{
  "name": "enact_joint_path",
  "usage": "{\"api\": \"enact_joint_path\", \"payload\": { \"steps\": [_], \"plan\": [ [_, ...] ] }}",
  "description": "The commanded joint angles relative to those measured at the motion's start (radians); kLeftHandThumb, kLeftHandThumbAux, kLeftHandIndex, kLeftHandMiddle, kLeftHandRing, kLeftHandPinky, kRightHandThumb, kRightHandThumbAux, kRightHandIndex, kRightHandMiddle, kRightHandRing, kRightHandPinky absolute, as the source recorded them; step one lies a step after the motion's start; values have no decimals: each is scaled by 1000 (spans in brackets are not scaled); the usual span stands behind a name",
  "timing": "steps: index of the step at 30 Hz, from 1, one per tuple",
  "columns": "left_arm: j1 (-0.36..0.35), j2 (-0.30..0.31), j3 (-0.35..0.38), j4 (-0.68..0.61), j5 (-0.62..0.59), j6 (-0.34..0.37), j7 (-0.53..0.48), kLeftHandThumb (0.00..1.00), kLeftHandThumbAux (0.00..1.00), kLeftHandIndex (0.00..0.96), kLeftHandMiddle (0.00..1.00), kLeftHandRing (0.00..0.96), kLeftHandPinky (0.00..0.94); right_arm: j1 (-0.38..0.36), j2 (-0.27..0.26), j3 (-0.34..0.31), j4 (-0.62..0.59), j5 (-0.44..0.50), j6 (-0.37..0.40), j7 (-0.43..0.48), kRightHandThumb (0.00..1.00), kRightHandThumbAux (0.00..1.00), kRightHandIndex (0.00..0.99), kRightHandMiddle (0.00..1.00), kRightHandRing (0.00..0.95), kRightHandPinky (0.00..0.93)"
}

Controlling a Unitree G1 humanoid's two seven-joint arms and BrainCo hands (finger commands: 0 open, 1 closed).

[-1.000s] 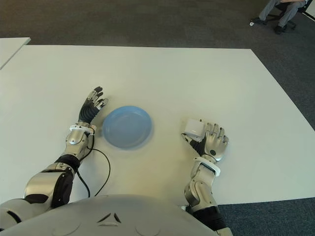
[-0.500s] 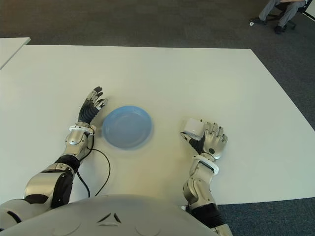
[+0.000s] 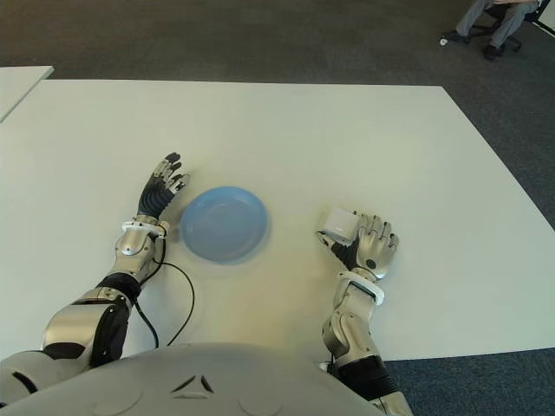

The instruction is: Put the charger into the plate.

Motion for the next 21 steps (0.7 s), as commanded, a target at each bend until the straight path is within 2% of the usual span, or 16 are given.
{"api": "enact_joint_path", "payload": {
  "steps": [1, 13, 15, 19, 21],
  "plan": [
    [88, -14, -9, 55, 1, 58, -20, 187, 585, 8, 50, 61, 109, 16, 9, 30, 19, 33, -31, 27, 191, 217, 0, 4, 30, 101],
    [88, -15, -4, 56, -6, 54, -35, 198, 569, 10, 50, 64, 113, 23, -12, 24, 12, 57, -108, -25, 196, 222, 0, 0, 15, 73],
    [87, -15, -3, 56, -7, 54, -38, 201, 570, 11, 51, 64, 115, 23, -14, 20, 14, 66, -124, -40, 205, 229, 0, 0, 21, 114],
    [87, -15, -3, 57, -9, 56, -45, 203, 567, 12, 50, 64, 112, 24, -18, 1, 32, 97, -198, -142, 221, 244, 0, 12, 52, 183],
    [86, -15, -3, 57, -10, 57, -47, 203, 564, 13, 50, 64, 114, 23, -19, -5, 43, 108, -224, -175, 236, 252, 31, 49, 95, 229]
  ]
}}
